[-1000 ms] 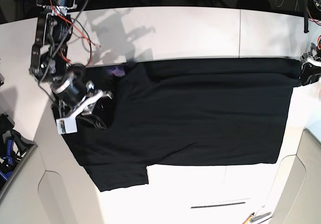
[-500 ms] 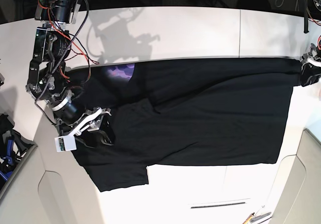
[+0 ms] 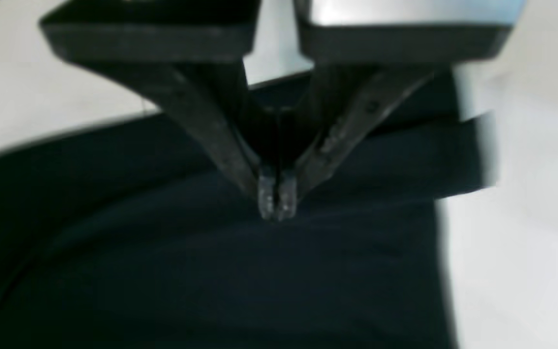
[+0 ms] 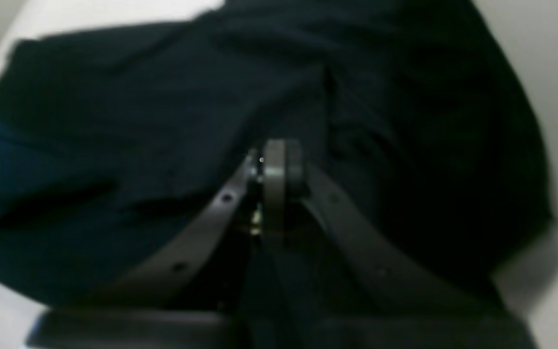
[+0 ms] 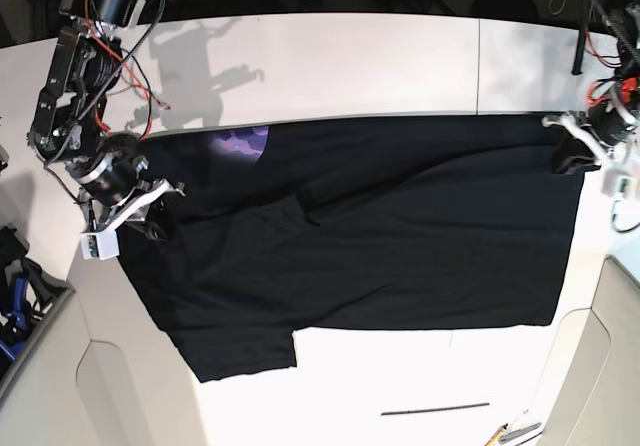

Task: Fold the T-shirt properly
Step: 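Grasp the shirt edge with both grippers and drag it toward the robot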

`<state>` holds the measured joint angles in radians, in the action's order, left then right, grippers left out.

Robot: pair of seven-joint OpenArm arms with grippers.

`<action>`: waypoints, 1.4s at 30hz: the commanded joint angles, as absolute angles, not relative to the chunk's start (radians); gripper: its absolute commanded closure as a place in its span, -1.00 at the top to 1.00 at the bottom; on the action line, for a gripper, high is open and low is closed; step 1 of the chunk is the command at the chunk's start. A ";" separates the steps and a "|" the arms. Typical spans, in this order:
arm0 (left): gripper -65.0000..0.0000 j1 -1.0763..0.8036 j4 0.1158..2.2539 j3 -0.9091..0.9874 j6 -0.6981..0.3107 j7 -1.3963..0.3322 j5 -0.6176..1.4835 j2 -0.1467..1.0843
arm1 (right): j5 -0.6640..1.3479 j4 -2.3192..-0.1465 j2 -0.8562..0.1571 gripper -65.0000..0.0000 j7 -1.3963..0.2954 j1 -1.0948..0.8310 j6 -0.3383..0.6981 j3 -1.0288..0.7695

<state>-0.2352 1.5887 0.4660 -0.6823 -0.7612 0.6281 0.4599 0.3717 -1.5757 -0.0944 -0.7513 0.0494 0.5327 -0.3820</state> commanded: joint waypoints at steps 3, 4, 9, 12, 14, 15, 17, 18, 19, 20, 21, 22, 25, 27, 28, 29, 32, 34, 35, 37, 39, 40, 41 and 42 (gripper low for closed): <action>-1.00 -0.225 1.599 0.401 -0.507 -0.644 0.469 0.482 | 0.340 -1.558 -0.118 -1.00 -0.695 0.035 0.515 -0.384; -1.00 -0.224 1.592 0.379 -0.461 -0.641 0.432 0.482 | 0.331 -1.536 -0.124 -1.00 -0.695 0.032 0.509 -0.384; -1.00 -0.235 1.525 0.325 -0.400 -0.681 0.362 0.482 | 0.349 -1.412 -0.173 -1.00 -0.701 0.013 0.510 -0.384; -1.00 -0.242 1.499 0.328 -0.400 -0.745 0.362 0.482 | 0.405 -1.403 -0.204 -1.00 -0.729 -0.023 0.513 -0.384; -1.00 -0.261 1.500 0.339 -0.400 -0.768 0.364 0.482 | 0.440 -1.419 -0.220 -1.00 -0.764 -0.049 0.513 -0.384; -1.00 -0.274 1.500 0.348 -0.400 -0.768 0.376 0.482 | 0.448 -1.431 -0.223 -1.00 -0.780 -0.063 0.513 -0.385; -1.00 -0.307 1.501 0.370 -0.401 -0.768 0.396 0.482 | 0.456 -1.467 -0.226 -1.00 -0.800 -0.093 0.513 -0.388; -1.00 -0.326 1.504 0.382 -0.401 -0.768 0.406 0.482 | 0.456 -1.488 -0.227 -1.00 -0.806 -0.111 0.513 -0.389; -1.00 -0.348 1.509 0.394 -0.405 -0.768 0.413 0.482 | 0.456 -1.512 -0.228 -1.00 -0.809 -0.129 0.513 -0.389; -1.00 -0.371 1.517 0.406 -0.405 -0.768 0.422 0.482 | 0.457 -1.536 -0.231 -1.00 -0.813 -0.149 0.513 -0.389; -1.00 -0.394 1.526 0.419 -0.405 -0.768 0.436 0.482 | 0.456 -1.561 -0.234 -1.00 -0.813 -0.168 0.513 -0.389; -1.00 -0.418 1.536 0.431 -0.405 -0.769 0.451 0.482 | 0.456 -1.586 -0.235 -1.00 -0.817 -0.189 0.513 -0.392; -1.00 -0.484 1.576 0.461 -0.406 -0.791 0.490 0.479 | 0.456 -1.649 -0.236 -1.00 -0.844 -0.245 0.513 -0.400; -1.00 -0.522 1.608 0.478 -0.416 -0.810 0.514 0.472 | 0.457 -1.676 -0.236 -1.00 -0.862 -0.279 0.513 -0.406; -1.00 -0.539 1.624 0.486 -0.416 -0.813 0.525 0.464 | 0.456 -1.684 -0.236 -1.00 -0.865 -0.295 0.513 -0.409; -1.00 -0.556 1.639 0.492 -0.416 -0.813 0.529 0.455 | 0.456 -1.690 -0.235 -1.00 -0.865 -0.312 0.513 -0.413; -1.00 -0.597 1.686 0.502 -0.433 -0.815 0.528 0.422 | 0.465 -1.695 -0.236 -1.00 -0.865 -0.354 0.513 -0.421; -1.00 -0.618 1.710 0.502 -0.453 -0.816 0.528 0.405 | 0.480 -1.695 -0.235 -1.00 -0.865 -0.376 0.513 -0.429; -1.00 -0.624 1.719 0.502 -0.461 -0.817 0.528 0.397 | 0.489 -1.695 -0.235 -1.00 -0.867 -0.385 0.513 -0.434; -1.00 -0.631 1.731 0.502 -0.460 -0.815 0.528 0.394 | 0.509 -1.696 -0.235 -1.00 -0.873 -0.396 0.513 -0.445; -1.00 -0.628 1.744 0.506 -0.460 -0.802 0.528 0.394 | 0.542 -1.697 -0.235 -1.00 -0.892 -0.397 0.513 -0.460; -1.00 -0.629 1.755 0.508 -0.457 -0.791 0.528 0.394 | 0.565 -1.703 -0.235 -1.00 -0.896 -0.397 0.513 -0.470; -1.00 -0.628 1.767 0.514 -0.456 -0.789 0.528 0.394 | 0.585 -1.712 -0.235 -1.00 -0.896 -0.397 0.513 -0.480; -1.00 -0.628 1.782 0.523 -0.453 -0.785 0.528 0.394 | 0.597 -1.726 -0.235 -1.00 -0.895 -0.396 0.513 -0.491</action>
<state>-0.6182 1.7691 0.5163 -0.4458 -0.7742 0.5278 0.3836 0.5869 -1.7081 -0.2230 -0.9051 -0.3916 0.5114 -0.4812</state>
